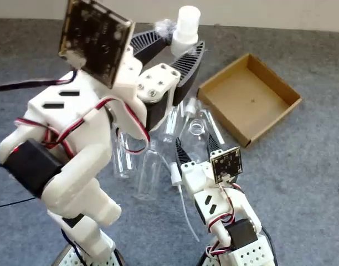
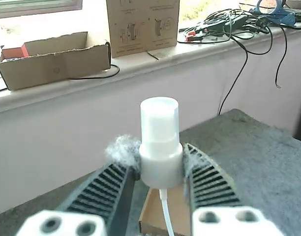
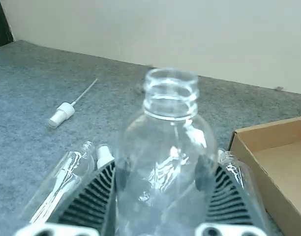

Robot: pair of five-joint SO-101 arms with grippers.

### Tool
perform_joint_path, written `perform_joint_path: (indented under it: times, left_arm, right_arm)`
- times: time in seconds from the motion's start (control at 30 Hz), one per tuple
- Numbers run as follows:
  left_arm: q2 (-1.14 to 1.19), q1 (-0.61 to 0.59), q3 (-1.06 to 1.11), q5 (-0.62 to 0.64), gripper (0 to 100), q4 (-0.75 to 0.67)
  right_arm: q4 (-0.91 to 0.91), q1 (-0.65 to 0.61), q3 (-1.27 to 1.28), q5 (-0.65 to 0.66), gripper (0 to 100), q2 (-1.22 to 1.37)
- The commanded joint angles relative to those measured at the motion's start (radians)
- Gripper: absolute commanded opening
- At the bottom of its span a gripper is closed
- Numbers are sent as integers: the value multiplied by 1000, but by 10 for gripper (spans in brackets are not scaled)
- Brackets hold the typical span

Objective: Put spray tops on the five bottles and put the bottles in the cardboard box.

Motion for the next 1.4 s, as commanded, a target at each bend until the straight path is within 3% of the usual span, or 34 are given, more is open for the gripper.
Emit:
perform_joint_path:
  times: [0.0,0.27,0.47,0.8,1.07,1.37]
  left_arm:
    - [-44,-2,-19,8,7,8]
    - [-48,-35,-19,3,7,11]
    - [-157,-74,54,-104,6,11]
    - [-562,-67,720,-106,6,-5]
    - [-723,-67,1205,-110,6,-391]
    - [-791,-65,1709,-106,7,-994]
  right_arm:
    - [7,13,176,-3,128,-10]
    - [8,13,176,-2,128,-8]
    - [31,13,176,-2,128,-12]
    - [33,13,176,-2,128,-12]
    - [35,13,176,-2,128,-10]
    - [36,13,176,-2,128,-8]
